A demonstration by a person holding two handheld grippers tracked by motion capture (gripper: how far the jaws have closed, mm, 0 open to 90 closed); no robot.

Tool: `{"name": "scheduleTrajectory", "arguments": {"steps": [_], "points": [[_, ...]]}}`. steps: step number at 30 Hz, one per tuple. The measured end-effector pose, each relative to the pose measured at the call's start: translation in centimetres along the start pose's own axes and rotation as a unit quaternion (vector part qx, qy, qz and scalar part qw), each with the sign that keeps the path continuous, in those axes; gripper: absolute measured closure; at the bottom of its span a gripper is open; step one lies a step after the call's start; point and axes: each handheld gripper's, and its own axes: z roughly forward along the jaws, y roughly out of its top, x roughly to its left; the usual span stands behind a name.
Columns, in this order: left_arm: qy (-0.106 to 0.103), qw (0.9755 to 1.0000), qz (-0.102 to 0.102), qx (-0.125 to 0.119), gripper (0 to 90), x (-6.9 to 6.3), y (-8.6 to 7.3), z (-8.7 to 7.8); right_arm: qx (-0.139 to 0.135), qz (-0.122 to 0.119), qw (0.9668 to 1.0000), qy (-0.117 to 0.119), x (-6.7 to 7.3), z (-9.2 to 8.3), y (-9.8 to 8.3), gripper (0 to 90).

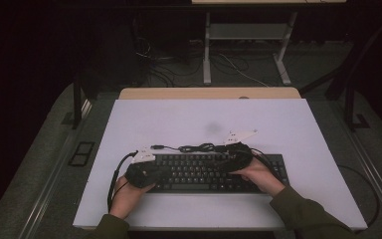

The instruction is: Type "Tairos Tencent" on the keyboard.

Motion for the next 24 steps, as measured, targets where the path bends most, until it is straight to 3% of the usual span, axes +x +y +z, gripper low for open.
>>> {"name": "scheduleTrajectory", "arguments": {"steps": [15, 24], "points": [[-0.007, 0.9997, -0.003, -0.023, 52.7, 0.19, -0.02, -0.56, 0.003, 0.001, 1.0, -0.002, 0.0, -0.25, -0.07, 27.0], [-0.016, 0.9993, 0.003, -0.033, 37.4, 0.06, 0.2, -0.27, 0.005, 0.009, 0.9999, -0.009, -0.08, -0.9, -0.26, 27.3]]}}
